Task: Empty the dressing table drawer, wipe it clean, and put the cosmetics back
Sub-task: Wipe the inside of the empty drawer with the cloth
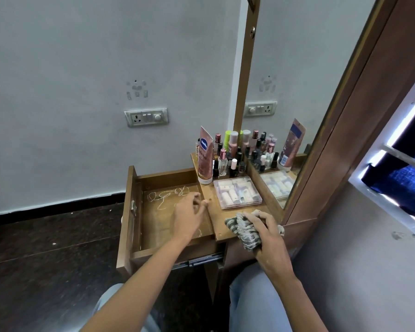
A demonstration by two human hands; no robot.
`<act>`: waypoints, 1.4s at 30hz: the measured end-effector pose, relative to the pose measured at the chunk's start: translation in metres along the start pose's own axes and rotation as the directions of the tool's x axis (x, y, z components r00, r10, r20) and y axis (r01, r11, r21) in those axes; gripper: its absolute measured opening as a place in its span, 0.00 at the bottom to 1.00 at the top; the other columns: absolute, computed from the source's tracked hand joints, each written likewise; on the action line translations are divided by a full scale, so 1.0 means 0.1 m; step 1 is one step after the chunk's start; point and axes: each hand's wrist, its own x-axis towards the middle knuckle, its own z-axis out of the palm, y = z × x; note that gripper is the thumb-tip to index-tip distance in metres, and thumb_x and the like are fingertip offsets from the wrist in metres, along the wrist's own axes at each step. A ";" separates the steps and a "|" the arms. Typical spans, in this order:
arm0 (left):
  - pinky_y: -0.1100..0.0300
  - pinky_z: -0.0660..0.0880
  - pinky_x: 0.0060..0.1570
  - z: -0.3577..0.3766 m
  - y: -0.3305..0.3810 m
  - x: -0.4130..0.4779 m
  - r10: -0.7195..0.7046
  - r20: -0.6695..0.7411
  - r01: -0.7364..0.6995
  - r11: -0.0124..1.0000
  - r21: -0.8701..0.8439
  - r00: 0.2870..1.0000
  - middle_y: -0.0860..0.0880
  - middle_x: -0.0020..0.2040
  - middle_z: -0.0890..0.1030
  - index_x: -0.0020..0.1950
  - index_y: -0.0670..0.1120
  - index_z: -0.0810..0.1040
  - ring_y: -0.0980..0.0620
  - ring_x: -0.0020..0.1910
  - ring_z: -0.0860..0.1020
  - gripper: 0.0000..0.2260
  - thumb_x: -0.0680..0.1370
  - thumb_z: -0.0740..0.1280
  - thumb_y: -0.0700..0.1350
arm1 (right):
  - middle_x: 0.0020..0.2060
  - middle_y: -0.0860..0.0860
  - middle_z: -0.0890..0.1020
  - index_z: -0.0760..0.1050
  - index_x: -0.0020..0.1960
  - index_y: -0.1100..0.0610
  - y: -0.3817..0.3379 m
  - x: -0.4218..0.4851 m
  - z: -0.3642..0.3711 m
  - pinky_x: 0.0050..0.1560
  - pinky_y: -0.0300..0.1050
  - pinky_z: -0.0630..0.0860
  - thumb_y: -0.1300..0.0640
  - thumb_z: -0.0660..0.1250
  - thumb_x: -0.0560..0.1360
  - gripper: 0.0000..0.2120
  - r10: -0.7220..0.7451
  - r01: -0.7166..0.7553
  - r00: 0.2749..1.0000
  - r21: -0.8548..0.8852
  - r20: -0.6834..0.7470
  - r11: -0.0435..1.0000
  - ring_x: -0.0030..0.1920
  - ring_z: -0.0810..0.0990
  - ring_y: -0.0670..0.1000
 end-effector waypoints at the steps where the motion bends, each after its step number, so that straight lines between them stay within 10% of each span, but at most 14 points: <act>1: 0.65 0.78 0.45 -0.09 -0.11 0.00 -0.001 -0.019 0.001 1.000 0.016 1.000 0.51 0.51 0.81 0.63 0.46 0.76 0.58 0.47 0.78 0.16 0.77 0.67 0.51 | 0.64 0.42 0.68 0.70 0.70 0.48 -0.04 0.02 0.00 0.56 0.36 0.72 0.72 0.72 0.66 0.37 -0.004 0.004 1.000 0.001 -0.022 1.000 0.62 0.70 0.43; 10: 0.47 0.73 0.59 -0.78 -1.01 0.06 -0.055 -0.105 0.095 0.902 0.422 0.993 0.45 0.65 0.73 0.67 0.46 0.71 0.42 0.62 0.71 0.22 0.76 0.69 0.50 | 0.50 0.42 0.78 0.80 0.57 0.59 -0.70 0.35 0.19 0.55 0.20 0.64 0.74 0.72 0.65 0.22 -0.112 0.157 0.968 0.194 -0.226 0.968 0.51 0.72 0.34; 17: 0.41 0.66 0.67 -0.90 -1.34 0.10 -0.229 0.049 0.173 0.842 0.511 0.972 0.45 0.78 0.54 0.78 0.48 0.57 0.36 0.73 0.58 0.33 0.77 0.67 0.50 | 0.50 0.50 0.78 0.80 0.58 0.56 -0.96 0.69 0.56 0.52 0.25 0.66 0.69 0.70 0.71 0.17 0.010 -0.011 1.000 0.289 0.004 0.957 0.51 0.75 0.45; 24: 0.43 0.66 0.67 -0.87 -1.45 0.10 -0.174 0.020 0.142 0.856 0.497 0.985 0.44 0.78 0.57 0.78 0.45 0.56 0.37 0.73 0.59 0.33 0.77 0.67 0.46 | 0.51 0.51 0.78 0.76 0.60 0.53 -1.06 1.12 0.89 0.53 0.48 0.74 0.64 0.68 0.72 0.18 -0.086 0.084 0.990 0.022 0.114 0.996 0.53 0.75 0.52; 34: 0.47 0.66 0.68 -0.78 -1.40 0.26 -0.125 -0.031 0.117 0.779 0.616 0.992 0.36 0.76 0.58 0.78 0.43 0.56 0.38 0.74 0.60 0.32 0.77 0.66 0.47 | 0.60 0.55 0.73 0.71 0.63 0.57 -1.08 1.32 1.43 0.51 0.49 0.76 0.63 0.64 0.76 0.16 0.179 0.037 0.920 -0.532 0.349 0.846 0.60 0.75 0.56; 42: 0.49 0.62 0.71 -0.72 -1.41 0.22 -0.083 -0.021 0.077 0.756 0.650 0.996 0.36 0.77 0.55 0.77 0.44 0.58 0.39 0.76 0.57 0.32 0.76 0.66 0.47 | 0.58 0.56 0.78 0.71 0.64 0.61 -0.89 1.08 1.65 0.51 0.45 0.78 0.63 0.59 0.79 0.13 0.348 0.034 0.795 -0.609 0.497 0.793 0.57 0.80 0.54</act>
